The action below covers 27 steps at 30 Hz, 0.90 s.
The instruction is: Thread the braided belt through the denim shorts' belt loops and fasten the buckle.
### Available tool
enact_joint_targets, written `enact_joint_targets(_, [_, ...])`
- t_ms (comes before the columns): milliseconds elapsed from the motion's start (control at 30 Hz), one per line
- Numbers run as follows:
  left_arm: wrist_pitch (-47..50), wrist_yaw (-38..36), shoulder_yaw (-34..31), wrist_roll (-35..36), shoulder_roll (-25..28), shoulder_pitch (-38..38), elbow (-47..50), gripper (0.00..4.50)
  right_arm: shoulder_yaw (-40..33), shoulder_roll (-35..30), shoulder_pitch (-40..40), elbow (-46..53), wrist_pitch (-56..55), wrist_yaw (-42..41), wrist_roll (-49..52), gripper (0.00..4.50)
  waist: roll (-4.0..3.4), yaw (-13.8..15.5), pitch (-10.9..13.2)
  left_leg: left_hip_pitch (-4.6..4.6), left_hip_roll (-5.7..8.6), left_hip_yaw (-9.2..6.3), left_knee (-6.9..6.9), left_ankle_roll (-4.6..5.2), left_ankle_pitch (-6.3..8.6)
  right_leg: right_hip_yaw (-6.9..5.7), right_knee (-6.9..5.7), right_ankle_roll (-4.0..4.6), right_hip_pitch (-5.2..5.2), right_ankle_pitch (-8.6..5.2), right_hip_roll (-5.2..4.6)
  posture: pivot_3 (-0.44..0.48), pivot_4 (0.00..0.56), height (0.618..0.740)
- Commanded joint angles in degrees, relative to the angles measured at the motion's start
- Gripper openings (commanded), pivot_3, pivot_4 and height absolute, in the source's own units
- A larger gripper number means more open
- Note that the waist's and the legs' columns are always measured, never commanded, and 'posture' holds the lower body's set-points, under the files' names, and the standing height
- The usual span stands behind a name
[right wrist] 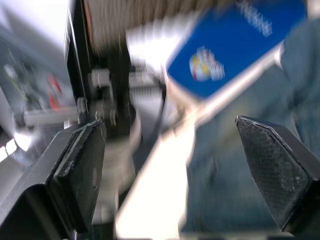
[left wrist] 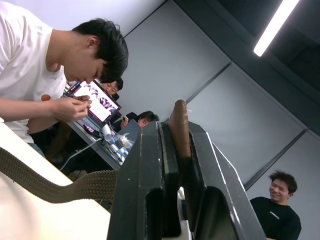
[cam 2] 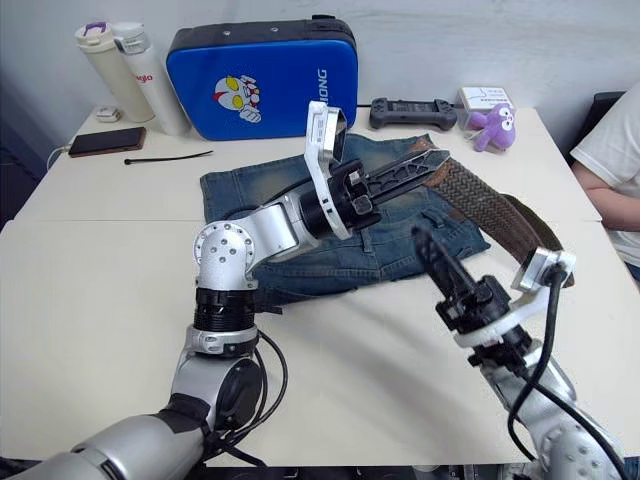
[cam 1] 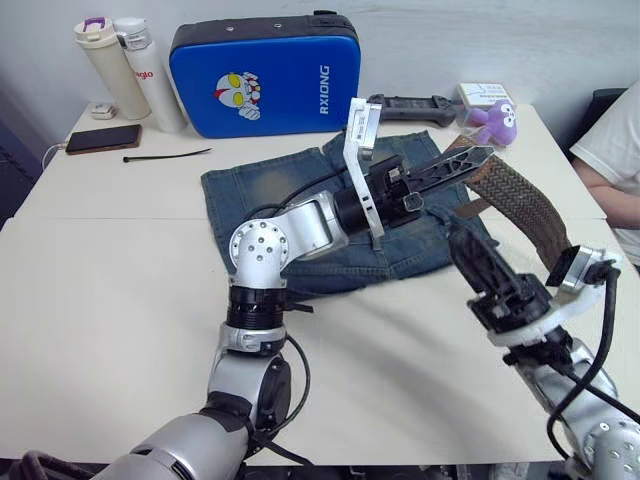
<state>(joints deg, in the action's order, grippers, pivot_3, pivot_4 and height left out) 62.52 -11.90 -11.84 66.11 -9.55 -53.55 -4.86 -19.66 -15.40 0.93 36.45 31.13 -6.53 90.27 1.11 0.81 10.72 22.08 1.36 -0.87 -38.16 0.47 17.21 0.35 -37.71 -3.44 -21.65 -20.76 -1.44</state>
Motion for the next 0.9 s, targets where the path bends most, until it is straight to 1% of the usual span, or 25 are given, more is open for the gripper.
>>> enact_joint_targets(33, [-1.4, 2.8, -1.0, 2.7, -2.0, 1.1, 2.6, 0.00, 0.7, 3.4, -3.9, -1.6, -5.5, 0.4, -2.8, 4.45, 0.00, 0.0, 0.0, 0.01, 0.00, 0.00, 0.00, 0.00, 0.00, 0.00, -0.02, 0.00, -0.02, 0.00, 0.00, 0.000, 0.150, 0.739])
enact_joint_targets(200, [-2.6, 4.6, -0.6, 3.4, -1.9, 1.8, 3.6, 0.00, 1.7, 6.8, -7.2, -1.8, -8.5, 0.9, -1.9, 4.45, -0.01, 0.0, 0.0, 0.05, 0.00, -0.01, 0.05, -0.01, 0.00, -0.01, -0.03, 0.00, -0.08, 0.00, 0.00, 0.000, 0.150, 0.739])
enact_joint_targets(367, [-3.5, 5.6, 0.0, 3.3, -1.2, 2.3, 4.1, 0.00, 3.2, 6.1, -7.2, -1.3, -8.1, -0.3, -3.1, 4.45, -0.02, 0.2, 0.0, 0.07, 0.00, 0.00, 0.05, 0.00, 0.00, -0.01, -0.03, 0.01, -0.08, 0.00, -0.01, 0.000, 0.150, 0.739])
enact_joint_targets(400, [-3.7, 5.7, 0.1, 3.4, -1.3, 2.4, 4.2, 0.00, 3.4, 6.5, -7.4, -1.4, -8.5, -0.1, -3.0, 4.22, -0.01, 0.2, 0.0, 0.07, 0.00, 0.00, 0.05, 0.00, 0.00, -0.01, -0.03, 0.01, -0.08, 0.00, -0.01, 0.000, 0.150, 0.739])
enact_joint_targets(467, [-3.9, 5.9, 0.3, 3.5, -1.4, 2.5, 4.0, 0.00, 3.7, 6.9, -7.7, -1.7, -9.1, -0.1, -3.6, 3.62, -0.02, 0.2, 0.0, 0.07, 0.00, -0.01, 0.05, 0.00, 0.00, -0.01, -0.03, 0.01, -0.08, 0.00, -0.01, 0.000, 0.150, 0.739])
enact_joint_targets(500, [-3.8, 5.9, 0.5, 3.5, -1.3, 2.5, 4.0, 0.00, 3.9, 7.1, -7.9, -1.8, -9.3, -0.1, -3.8, 3.18, -0.02, 0.2, 0.0, 0.07, 0.00, 0.00, 0.05, 0.00, 0.00, -0.01, -0.02, 0.01, -0.08, 0.00, -0.01, 0.000, 0.150, 0.739])
enact_joint_targets(700, [-2.9, 4.9, 1.9, 3.7, -0.5, 2.1, 3.9, 0.00, 4.2, 7.5, -9.1, -2.8, -10.6, -0.4, -4.7, 0.10, -0.02, -0.1, 0.0, 0.06, 0.00, 0.00, 0.05, 0.00, 0.00, 0.00, -0.02, 0.01, -0.08, 0.00, -0.01, 0.000, 0.150, 0.739])
enact_joint_targets(800, [-3.0, 4.9, 1.9, 3.6, -0.2, 2.1, 3.8, 0.00, 3.3, 7.4, -9.8, -3.3, -11.6, -0.2, -4.4, 0.04, -0.01, -0.1, 0.0, 0.06, 0.00, -0.01, 0.06, 0.00, 0.00, -0.01, -0.02, 0.01, -0.08, 0.00, -0.01, 0.000, 0.150, 0.739])
enact_joint_targets(867, [-3.2, 5.5, 2.0, 2.7, 0.4, 2.2, 3.6, 0.00, 2.2, 7.2, -10.4, -3.9, -12.6, 0.3, -4.5, 0.04, -0.02, -0.1, 0.0, 0.06, 0.00, 0.00, 0.06, 0.00, 0.00, 0.00, -0.02, 0.01, -0.08, 0.00, -0.01, 0.000, 0.150, 0.739])
enact_joint_targets(900, [-3.9, 5.9, 1.9, 0.9, 1.4, 2.0, 2.7, 0.00, 1.4, 6.7, -10.6, -4.1, -12.9, 0.5, -4.9, 0.04, -0.02, -0.1, 0.0, 0.06, 0.00, 0.00, 0.05, 0.00, 0.00, 0.00, -0.02, 0.01, -0.08, 0.00, -0.01, 0.000, 0.150, 0.739])
